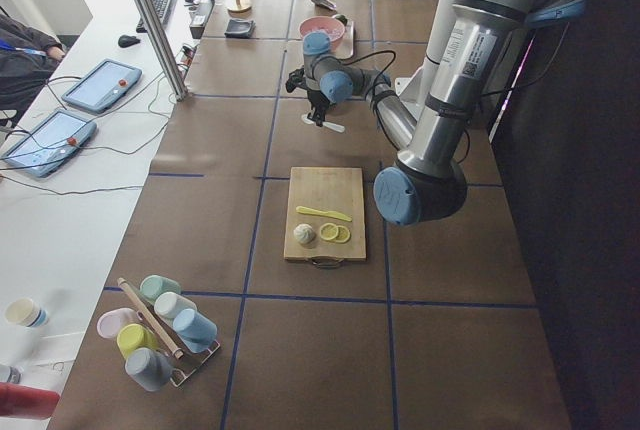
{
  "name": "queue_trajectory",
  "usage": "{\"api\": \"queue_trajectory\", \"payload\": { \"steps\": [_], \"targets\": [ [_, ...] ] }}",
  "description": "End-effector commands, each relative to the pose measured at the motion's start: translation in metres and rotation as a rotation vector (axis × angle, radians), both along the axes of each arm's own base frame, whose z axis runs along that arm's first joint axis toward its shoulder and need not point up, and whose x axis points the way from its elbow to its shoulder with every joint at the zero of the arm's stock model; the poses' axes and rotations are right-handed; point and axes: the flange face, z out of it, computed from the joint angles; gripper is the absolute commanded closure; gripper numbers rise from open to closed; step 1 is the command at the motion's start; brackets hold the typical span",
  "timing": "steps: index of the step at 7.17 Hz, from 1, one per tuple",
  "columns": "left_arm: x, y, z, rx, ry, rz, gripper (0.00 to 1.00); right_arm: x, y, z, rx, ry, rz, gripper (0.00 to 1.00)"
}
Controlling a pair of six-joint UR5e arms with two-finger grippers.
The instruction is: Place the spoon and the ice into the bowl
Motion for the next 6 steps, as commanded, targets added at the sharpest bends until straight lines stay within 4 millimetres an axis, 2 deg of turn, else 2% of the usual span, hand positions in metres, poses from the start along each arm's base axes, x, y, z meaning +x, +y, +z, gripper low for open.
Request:
{"api": "queue_trajectory", "payload": {
  "steps": [1, 2, 3, 4, 6],
  "targets": [
    [0.072, -0.003, -0.099, -0.089, 0.031, -0.032, 0.98, 0.000, 0.000, 0.005, -0.008, 0.002, -0.001, 0.00],
    [0.116, -0.012, -0.123, -0.125, 0.017, -0.036, 0.98, 0.000, 0.000, 0.006, -0.009, 0.001, 0.000, 0.00],
    [0.145, -0.012, -0.145, -0.122, 0.010, -0.049, 0.98, 0.000, 0.000, 0.006, -0.010, 0.001, 0.000, 0.00],
    [0.170, -0.012, -0.159, -0.152, -0.005, -0.061, 0.96, 0.000, 0.000, 0.006, -0.011, 0.001, 0.000, 0.00],
    [0.169, -0.011, -0.142, -0.158, -0.027, -0.062, 0.94, 0.000, 0.000, 0.005, -0.008, 0.001, -0.002, 0.00]
  ]
}}
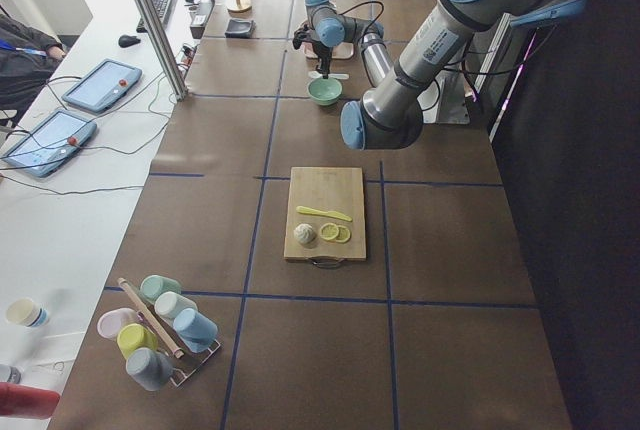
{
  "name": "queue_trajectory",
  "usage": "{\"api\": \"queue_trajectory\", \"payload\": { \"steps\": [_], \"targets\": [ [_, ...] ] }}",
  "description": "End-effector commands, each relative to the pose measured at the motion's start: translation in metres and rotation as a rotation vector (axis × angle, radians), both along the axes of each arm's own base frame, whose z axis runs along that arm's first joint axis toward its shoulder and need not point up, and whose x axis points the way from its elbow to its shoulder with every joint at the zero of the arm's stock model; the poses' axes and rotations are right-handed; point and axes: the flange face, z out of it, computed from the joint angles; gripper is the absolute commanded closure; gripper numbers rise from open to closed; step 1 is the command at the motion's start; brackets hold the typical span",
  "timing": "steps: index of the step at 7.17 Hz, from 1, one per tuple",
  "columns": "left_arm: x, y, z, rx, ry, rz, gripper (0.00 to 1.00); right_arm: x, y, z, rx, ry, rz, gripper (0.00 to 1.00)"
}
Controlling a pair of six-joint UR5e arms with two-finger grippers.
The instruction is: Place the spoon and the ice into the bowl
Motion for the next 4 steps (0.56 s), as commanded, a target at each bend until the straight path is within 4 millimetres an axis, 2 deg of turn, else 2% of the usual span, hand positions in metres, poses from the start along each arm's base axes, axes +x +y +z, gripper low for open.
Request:
{"api": "queue_trajectory", "payload": {
  "steps": [1, 3, 4],
  "targets": [
    [-0.002, 0.003, 0.021, -0.015, -0.030, -0.002, 0.94, 0.000, -0.001, -0.001, 0.002, 0.000, 0.000, 0.00],
    [-0.003, 0.004, 0.034, -0.022, -0.043, -0.001, 0.91, 0.000, 0.000, 0.000, 0.002, 0.000, -0.001, 0.00],
    [-0.002, 0.004, 0.037, -0.021, -0.044, 0.000, 0.51, 0.000, 0.000, 0.000, 0.002, 0.000, -0.001, 0.00]
  ]
}}
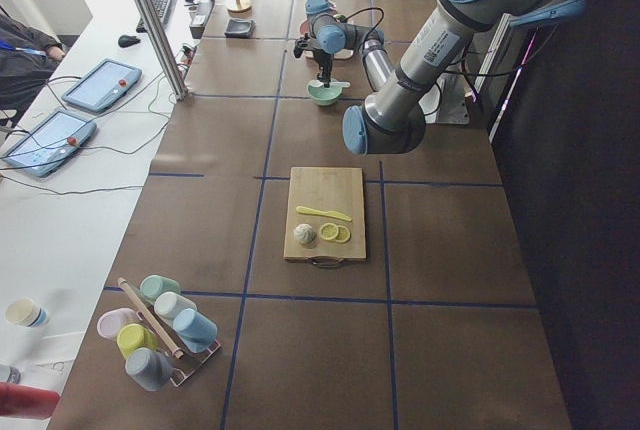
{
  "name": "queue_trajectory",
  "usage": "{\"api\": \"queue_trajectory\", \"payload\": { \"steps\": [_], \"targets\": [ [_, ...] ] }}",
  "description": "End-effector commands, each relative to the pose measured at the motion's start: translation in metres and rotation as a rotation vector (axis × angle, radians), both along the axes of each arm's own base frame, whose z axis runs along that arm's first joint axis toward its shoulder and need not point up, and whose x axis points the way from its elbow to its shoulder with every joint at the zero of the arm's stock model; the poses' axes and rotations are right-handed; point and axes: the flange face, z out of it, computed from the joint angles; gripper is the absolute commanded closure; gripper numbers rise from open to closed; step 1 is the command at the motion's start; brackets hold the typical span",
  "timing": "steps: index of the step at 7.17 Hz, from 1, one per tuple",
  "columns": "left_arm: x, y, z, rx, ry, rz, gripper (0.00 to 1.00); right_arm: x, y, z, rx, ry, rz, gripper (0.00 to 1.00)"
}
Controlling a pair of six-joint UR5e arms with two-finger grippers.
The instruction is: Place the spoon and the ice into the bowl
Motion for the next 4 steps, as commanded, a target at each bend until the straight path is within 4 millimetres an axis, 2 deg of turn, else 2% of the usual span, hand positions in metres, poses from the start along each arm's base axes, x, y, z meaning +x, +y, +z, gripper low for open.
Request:
{"api": "queue_trajectory", "payload": {
  "steps": [1, 3, 4],
  "targets": [
    [-0.001, 0.003, 0.009, 0.000, 0.008, -0.001, 0.01, 0.000, 0.000, 0.002, -0.004, 0.000, -0.001, 0.00],
    [-0.013, 0.010, 0.011, 0.011, 0.029, 0.003, 0.00, 0.000, 0.000, 0.003, -0.005, 0.000, 0.000, 0.00],
    [-0.024, 0.014, 0.008, 0.016, 0.044, 0.009, 0.00, -0.001, -0.006, -0.005, 0.012, -0.001, 0.001, 0.00]
  ]
}}
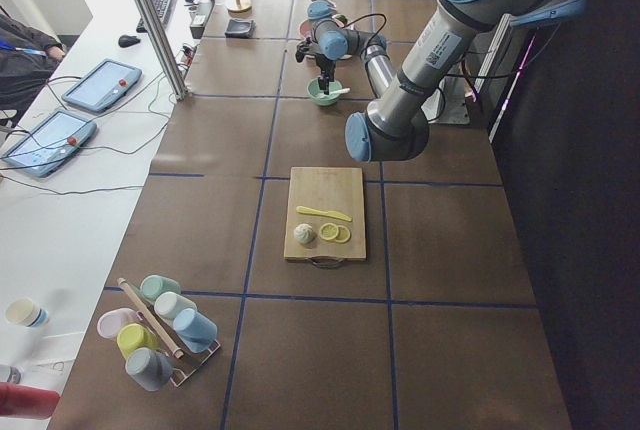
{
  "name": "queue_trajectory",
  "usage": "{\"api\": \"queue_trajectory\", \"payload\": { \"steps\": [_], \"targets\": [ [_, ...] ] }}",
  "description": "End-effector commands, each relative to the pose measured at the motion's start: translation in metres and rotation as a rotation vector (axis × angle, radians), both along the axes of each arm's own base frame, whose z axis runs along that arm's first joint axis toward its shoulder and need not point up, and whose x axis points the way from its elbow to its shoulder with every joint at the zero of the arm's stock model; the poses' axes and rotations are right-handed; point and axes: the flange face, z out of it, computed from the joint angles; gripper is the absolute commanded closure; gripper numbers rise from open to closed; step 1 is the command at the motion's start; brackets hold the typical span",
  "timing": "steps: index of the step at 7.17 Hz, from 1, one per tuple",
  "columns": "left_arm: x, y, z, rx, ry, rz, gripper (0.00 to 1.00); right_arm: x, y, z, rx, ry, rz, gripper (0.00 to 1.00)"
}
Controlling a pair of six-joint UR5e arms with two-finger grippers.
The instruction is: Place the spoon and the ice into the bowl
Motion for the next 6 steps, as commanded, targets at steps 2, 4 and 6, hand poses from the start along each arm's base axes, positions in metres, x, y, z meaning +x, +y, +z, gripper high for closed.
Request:
{"api": "queue_trajectory", "payload": {
  "steps": [2, 4, 6],
  "targets": [
    [-0.065, 0.001, 0.031, 0.004, 0.013, -0.038, 0.00, -0.004, -0.035, -0.034, 0.073, -0.011, 0.001, 0.00],
    [-0.153, -0.016, 0.087, 0.088, -0.008, -0.020, 0.00, -0.004, -0.032, -0.031, 0.056, -0.018, 0.011, 0.00],
    [-0.273, -0.054, 0.171, 0.194, -0.058, 0.061, 0.00, -0.004, -0.029, -0.024, 0.018, -0.020, 0.035, 0.00]
  ]
}}
